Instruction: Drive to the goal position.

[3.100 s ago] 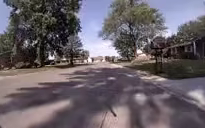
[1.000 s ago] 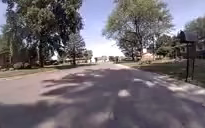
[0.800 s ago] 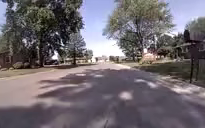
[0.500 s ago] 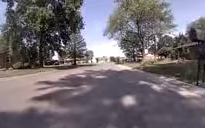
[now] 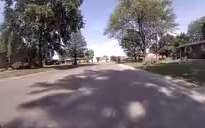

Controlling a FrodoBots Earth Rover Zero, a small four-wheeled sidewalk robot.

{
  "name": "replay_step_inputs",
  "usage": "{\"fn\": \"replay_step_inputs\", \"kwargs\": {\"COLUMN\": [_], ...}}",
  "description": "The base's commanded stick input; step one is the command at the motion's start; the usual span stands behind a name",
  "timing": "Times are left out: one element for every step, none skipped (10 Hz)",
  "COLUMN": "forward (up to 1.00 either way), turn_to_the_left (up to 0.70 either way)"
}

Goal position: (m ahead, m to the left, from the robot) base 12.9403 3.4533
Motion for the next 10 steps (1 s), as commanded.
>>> {"fn": "replay_step_inputs", "kwargs": {"forward": [0.69,0.69,0.69,0.69,0.69,0.69,0.69,0.69,0.69,0.69], "turn_to_the_left": [0.03,0.03,0.03,0.03,0.03,0.03,0.03,0.03,0.03,0.03]}}
